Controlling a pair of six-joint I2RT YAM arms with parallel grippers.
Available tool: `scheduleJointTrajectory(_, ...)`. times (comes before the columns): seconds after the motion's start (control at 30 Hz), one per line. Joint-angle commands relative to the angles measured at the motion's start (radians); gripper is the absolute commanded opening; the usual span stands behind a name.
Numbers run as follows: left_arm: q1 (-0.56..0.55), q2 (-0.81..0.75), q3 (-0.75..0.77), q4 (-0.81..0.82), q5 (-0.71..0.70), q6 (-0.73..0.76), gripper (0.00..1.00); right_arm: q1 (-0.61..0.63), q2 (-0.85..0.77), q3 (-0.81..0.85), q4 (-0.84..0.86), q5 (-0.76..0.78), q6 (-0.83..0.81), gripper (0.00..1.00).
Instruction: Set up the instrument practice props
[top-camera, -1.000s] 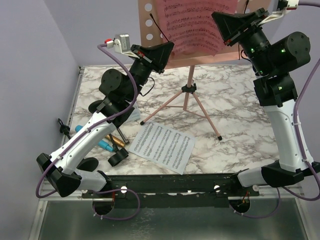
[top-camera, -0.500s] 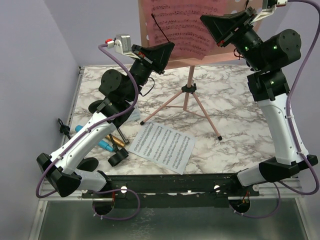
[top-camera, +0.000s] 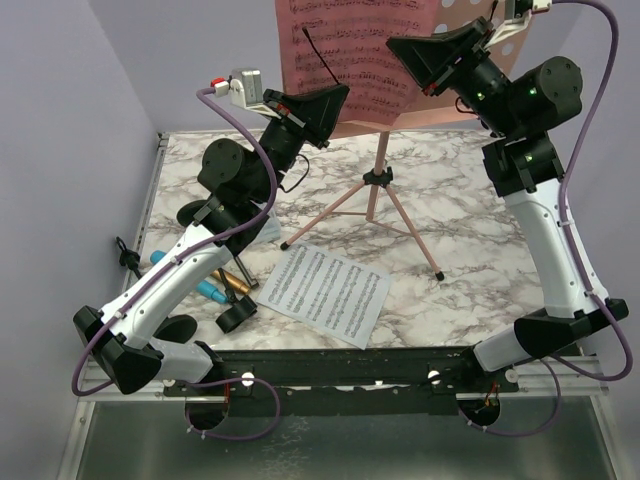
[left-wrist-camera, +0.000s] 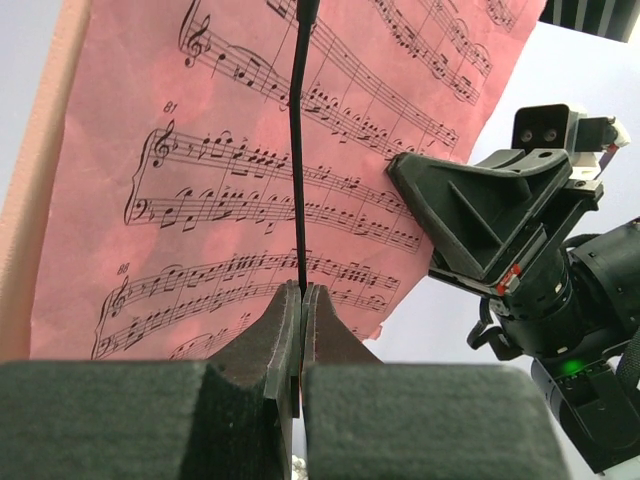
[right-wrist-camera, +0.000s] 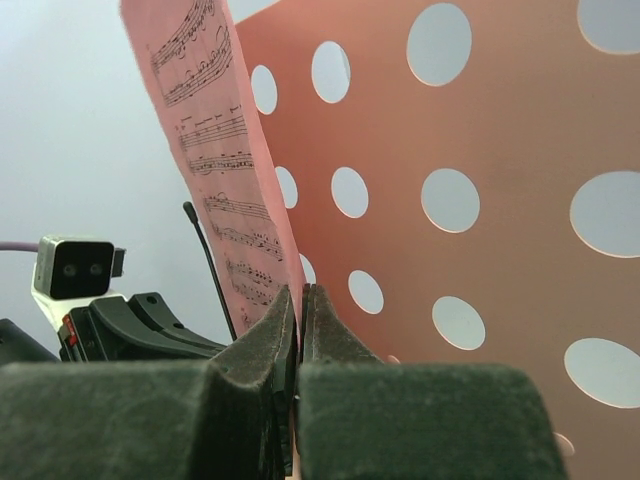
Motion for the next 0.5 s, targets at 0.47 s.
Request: scheduleJointTrajectory(0.47,-0.007,-0.037,-0.019,-0.005,-0.018,-0.014,0.34,-0.004,-0.001,-0.022,0.047,0.011,0.006,0.0)
